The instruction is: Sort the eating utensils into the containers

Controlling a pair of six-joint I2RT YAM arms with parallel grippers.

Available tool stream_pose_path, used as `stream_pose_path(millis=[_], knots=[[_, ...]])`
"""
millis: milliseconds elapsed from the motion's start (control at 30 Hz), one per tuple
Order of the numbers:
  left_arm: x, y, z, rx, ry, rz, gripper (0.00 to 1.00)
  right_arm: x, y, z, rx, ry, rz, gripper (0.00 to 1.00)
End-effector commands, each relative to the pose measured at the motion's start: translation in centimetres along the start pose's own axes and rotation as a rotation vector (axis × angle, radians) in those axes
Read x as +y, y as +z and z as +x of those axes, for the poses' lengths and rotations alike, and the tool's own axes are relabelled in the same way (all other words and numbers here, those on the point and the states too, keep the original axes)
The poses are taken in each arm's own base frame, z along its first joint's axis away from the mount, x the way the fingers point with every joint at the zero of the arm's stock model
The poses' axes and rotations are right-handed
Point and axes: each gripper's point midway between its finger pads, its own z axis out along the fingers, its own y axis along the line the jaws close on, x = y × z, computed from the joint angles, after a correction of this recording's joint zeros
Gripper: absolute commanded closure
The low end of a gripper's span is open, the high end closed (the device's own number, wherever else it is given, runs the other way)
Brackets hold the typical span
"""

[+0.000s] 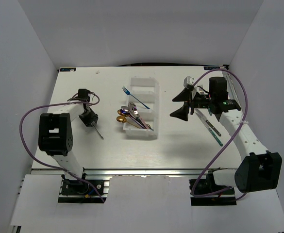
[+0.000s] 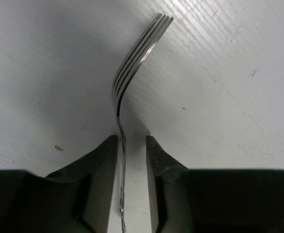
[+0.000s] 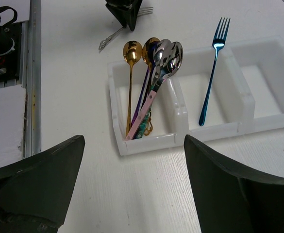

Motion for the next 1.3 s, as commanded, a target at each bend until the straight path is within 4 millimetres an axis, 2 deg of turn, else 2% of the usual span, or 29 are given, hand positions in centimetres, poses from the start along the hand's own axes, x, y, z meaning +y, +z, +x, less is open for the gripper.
stream_pose_path(millis=[0, 167, 200, 267, 333, 400, 500, 533, 600, 633, 667, 767, 800, 833, 867, 933, 967, 1000, 1067, 1100, 1167, 1200, 1267], knots=[[-0.4, -0.1, -1.5, -0.034, -0.002, -0.004, 0.61, 0.2, -0.2, -0.3, -0.021, -0.033, -0.007, 0.11], [0.3, 0.5, -1.1, -0.024, 0.014, -0.033, 0.82, 0.1, -0.4, -0.3, -0.020, -0.034, -0.001, 0.11], [0.5, 0.3, -1.3, -0.033, 0.015, -0.036, 0.89, 0.1, -0.4, -0.3, -0.020, -0.035, 0.000, 0.11], [0.4, 0.0, -1.4, -0.043, 0.016, -0.029, 0.94, 0.0, -0.4, -0.3, -0.019, -0.032, 0.000, 0.11], [0.0, -1.2, -2.1, -0.073, 0.017, 0.003, 1.00, -0.1, -0.4, -0.1, -0.016, -0.026, 0.001, 0.11], [-0.4, -2.2, -2.8, -0.101, 0.022, 0.027, 1.00, -0.1, -0.4, 0.0, -0.016, -0.025, 0.001, 0.11], [-1.1, -4.9, -4.1, -0.167, 0.031, 0.084, 1.00, -0.2, -0.4, 0.0, -0.015, -0.023, 0.004, 0.11], [-1.7, -6.6, -4.7, -0.201, 0.024, 0.134, 1.00, -0.2, -0.5, 0.0, -0.016, -0.024, 0.006, 0.11], [-2.8, -8.6, -4.9, -0.234, 0.026, 0.208, 1.00, -0.3, -0.5, 0.1, -0.015, -0.022, 0.010, 0.11], [-3.8, -9.8, -5.2, -0.264, 0.028, 0.261, 1.00, -0.3, -0.5, 0.1, -0.014, -0.023, 0.011, 0.11], [-4.8, -12.2, -5.5, -0.304, 0.028, 0.332, 1.00, -0.4, -0.5, 0.2, -0.013, -0.020, 0.012, 0.11], [-8.2, -17.2, -5.4, -0.393, 0.049, 0.485, 1.00, -0.7, -0.6, 0.4, -0.008, -0.015, 0.022, 0.11], [-9.8, -18.5, -4.4, -0.402, 0.078, 0.534, 1.00, -0.8, -0.6, 0.5, -0.007, -0.013, 0.025, 0.10], [-11.1, -20.1, -4.6, -0.432, 0.063, 0.595, 1.00, -0.8, -0.6, 0.6, -0.004, -0.009, 0.027, 0.11], [-12.5, -21.4, -3.7, -0.438, 0.075, 0.649, 1.00, -0.9, -0.6, 0.6, -0.003, -0.007, 0.028, 0.11], [-14.6, -23.3, -3.7, -0.471, 0.035, 0.745, 1.00, -1.0, -0.6, 0.8, -0.002, -0.003, 0.032, 0.11], [-15.7, -23.7, -2.6, -0.472, 0.047, 0.784, 1.00, -1.1, -0.6, 0.9, -0.001, 0.000, 0.034, 0.11], [-16.6, -24.6, -3.2, -0.525, 0.024, 0.821, 1.00, -1.2, -0.7, 0.8, -0.002, 0.001, 0.037, 0.11], [-18.3, -25.3, -2.4, -0.548, 0.004, 0.859, 1.00, -1.3, -0.7, 1.0, -0.001, 0.004, 0.042, 0.11], [-19.2, -25.4, -3.1, -0.593, -0.030, 0.859, 1.00, -1.3, -0.7, 1.1, 0.000, 0.009, 0.042, 0.11], [-21.1, -26.3, -2.6, -0.630, -0.035, 0.884, 1.00, -1.5, -0.8, 1.2, 0.001, 0.013, 0.047, 0.11], [-22.3, -26.1, -3.3, -0.683, -0.060, 0.878, 1.00, -1.5, -0.7, 1.2, 0.000, 0.014, 0.044, 0.11], [-24.0, -25.7, -2.6, -0.727, -0.027, 0.853, 1.00, -1.6, -0.8, 1.3, 0.002, 0.018, 0.048, 0.11]])
